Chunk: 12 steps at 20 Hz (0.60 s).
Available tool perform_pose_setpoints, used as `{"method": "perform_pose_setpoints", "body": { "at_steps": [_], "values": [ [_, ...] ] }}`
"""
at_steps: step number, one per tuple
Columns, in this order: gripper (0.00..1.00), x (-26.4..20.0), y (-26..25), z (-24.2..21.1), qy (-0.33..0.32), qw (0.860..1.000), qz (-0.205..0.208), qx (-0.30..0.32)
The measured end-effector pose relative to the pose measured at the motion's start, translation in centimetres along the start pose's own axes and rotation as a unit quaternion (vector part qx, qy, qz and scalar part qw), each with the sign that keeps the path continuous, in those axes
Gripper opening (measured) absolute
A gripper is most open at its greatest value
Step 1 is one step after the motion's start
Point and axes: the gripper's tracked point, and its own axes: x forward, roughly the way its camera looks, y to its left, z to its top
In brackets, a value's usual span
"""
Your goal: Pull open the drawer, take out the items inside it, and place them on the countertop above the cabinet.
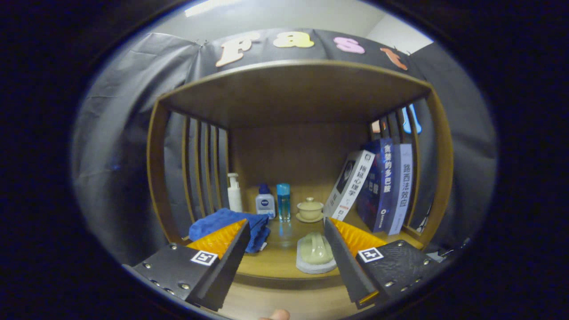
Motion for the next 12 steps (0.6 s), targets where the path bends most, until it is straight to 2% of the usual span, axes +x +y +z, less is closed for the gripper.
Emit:
{"method": "perform_pose_setpoints", "body": {
  "at_steps": [5, 12],
  "values": [
    [0.99, -6.6, 1.2, -0.9, -0.02, 1.0, -0.004, -0.007],
    [0.99, -12.9, 2.2, -6.6, 0.004, 1.0, -0.007, 0.005]
  ]
}}
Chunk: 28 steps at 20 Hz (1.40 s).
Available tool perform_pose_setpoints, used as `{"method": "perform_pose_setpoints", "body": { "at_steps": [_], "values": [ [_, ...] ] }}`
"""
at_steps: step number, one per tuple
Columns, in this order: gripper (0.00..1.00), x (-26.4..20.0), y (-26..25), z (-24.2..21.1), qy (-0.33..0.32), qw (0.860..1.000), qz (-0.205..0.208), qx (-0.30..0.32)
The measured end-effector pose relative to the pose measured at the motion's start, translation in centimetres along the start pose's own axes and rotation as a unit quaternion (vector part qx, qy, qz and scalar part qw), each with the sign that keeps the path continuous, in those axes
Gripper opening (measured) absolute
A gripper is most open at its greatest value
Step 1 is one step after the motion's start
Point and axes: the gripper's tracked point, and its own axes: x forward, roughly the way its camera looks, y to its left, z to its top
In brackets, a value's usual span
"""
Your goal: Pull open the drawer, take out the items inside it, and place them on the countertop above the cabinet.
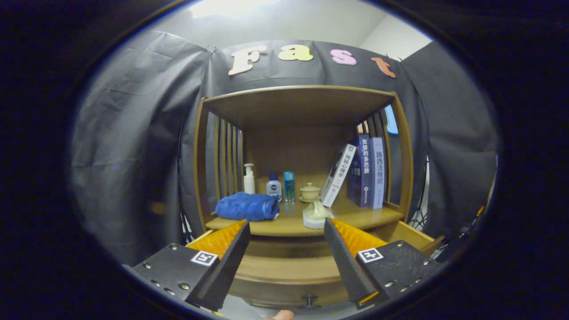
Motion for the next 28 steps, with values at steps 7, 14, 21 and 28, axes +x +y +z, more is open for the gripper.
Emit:
{"method": "perform_pose_setpoints", "body": {
  "at_steps": [7, 14, 21, 28],
  "values": [
    [0.99, -3.0, -0.9, -4.6, 0.026, 0.999, -0.018, 0.013],
    [0.99, -2.9, -2.1, -9.4, 0.075, 0.997, -0.034, 0.008],
    [0.97, -2.1, -2.7, -11.8, 0.1, 0.994, -0.05, 0.003],
    [0.96, -1.9, -3.2, -12.2, 0.107, 0.993, -0.05, 0.011]
  ]
}}
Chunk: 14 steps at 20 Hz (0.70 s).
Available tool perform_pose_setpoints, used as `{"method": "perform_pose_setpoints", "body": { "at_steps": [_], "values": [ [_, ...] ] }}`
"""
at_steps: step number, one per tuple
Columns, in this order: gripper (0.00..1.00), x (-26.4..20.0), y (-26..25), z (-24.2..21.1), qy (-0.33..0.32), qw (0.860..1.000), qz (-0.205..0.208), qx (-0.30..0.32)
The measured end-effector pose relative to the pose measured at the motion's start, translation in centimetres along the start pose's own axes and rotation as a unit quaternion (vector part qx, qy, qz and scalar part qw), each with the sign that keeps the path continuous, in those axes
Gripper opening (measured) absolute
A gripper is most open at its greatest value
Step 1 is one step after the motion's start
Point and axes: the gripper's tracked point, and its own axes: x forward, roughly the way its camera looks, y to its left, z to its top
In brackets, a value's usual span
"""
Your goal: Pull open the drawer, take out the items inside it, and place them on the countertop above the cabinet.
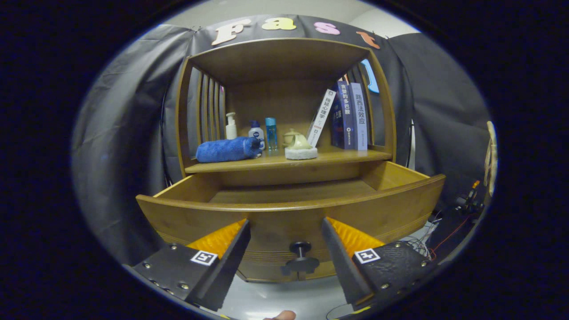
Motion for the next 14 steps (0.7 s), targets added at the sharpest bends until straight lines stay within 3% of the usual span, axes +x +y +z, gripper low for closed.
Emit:
{"method": "perform_pose_setpoints", "body": {
  "at_steps": [14],
  "values": [
    [0.97, 2.9, -0.4, 1.0, -0.002, 1.0, 0.016, 0.015]
  ]
}}
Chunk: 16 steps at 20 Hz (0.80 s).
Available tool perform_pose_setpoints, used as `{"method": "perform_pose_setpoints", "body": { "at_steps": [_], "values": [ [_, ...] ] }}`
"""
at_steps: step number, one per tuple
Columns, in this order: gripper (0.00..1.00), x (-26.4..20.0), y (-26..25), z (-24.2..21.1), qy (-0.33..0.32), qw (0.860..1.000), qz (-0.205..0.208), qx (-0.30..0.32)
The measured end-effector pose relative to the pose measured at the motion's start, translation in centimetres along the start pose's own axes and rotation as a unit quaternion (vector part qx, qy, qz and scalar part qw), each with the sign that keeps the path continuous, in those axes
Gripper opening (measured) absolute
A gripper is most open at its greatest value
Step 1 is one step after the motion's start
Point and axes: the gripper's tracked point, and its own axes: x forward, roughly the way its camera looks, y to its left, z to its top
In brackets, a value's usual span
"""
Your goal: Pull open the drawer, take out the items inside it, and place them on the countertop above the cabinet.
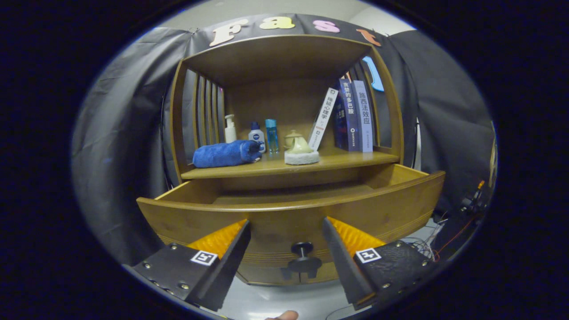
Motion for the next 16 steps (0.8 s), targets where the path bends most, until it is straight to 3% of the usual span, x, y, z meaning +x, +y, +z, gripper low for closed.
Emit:
{"method": "perform_pose_setpoints", "body": {
  "at_steps": [16],
  "values": [
    [0.98, 8.6, 0.7, 1.1, 0.019, 1.0, -0.009, 0.018]
  ]
}}
